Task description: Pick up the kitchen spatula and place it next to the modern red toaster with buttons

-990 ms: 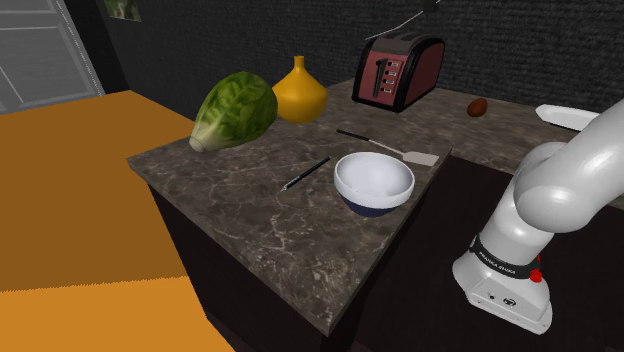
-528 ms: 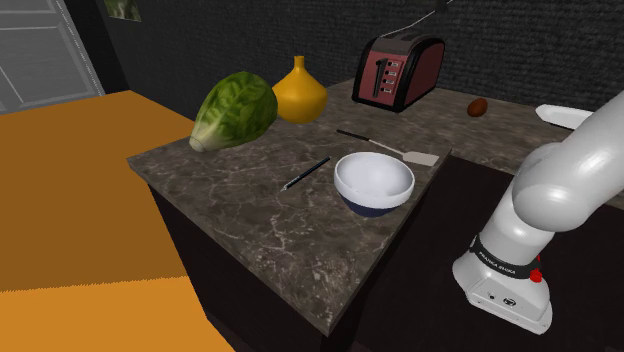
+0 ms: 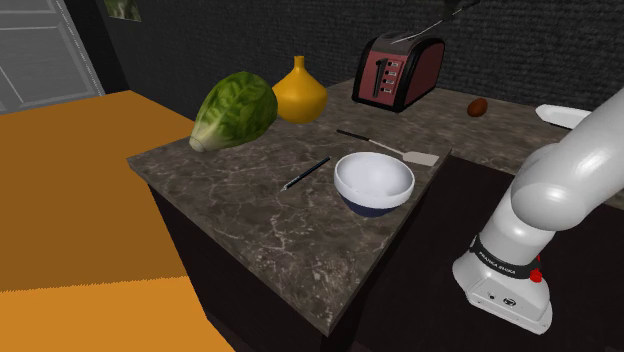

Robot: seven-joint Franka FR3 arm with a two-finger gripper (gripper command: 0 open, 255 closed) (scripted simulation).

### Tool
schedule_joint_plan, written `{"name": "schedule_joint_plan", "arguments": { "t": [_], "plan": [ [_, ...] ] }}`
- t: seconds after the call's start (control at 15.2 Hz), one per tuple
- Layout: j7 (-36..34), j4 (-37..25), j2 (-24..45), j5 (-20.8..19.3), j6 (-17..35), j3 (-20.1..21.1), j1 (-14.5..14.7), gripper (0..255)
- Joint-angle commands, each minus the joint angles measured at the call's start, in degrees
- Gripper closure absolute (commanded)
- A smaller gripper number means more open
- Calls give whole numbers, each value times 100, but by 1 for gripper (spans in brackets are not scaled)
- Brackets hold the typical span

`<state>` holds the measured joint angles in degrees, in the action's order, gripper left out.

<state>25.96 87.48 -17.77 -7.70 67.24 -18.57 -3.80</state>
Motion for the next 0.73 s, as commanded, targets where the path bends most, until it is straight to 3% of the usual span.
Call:
{"name": "schedule_joint_plan", "arguments": {
  "t": [0.0,0.66],
  "plan": [
    [-17,274,-101,-23,179,2,-8,255],
    [-153,1508,-545,-110,977,34,-44,255]
  ]
}}
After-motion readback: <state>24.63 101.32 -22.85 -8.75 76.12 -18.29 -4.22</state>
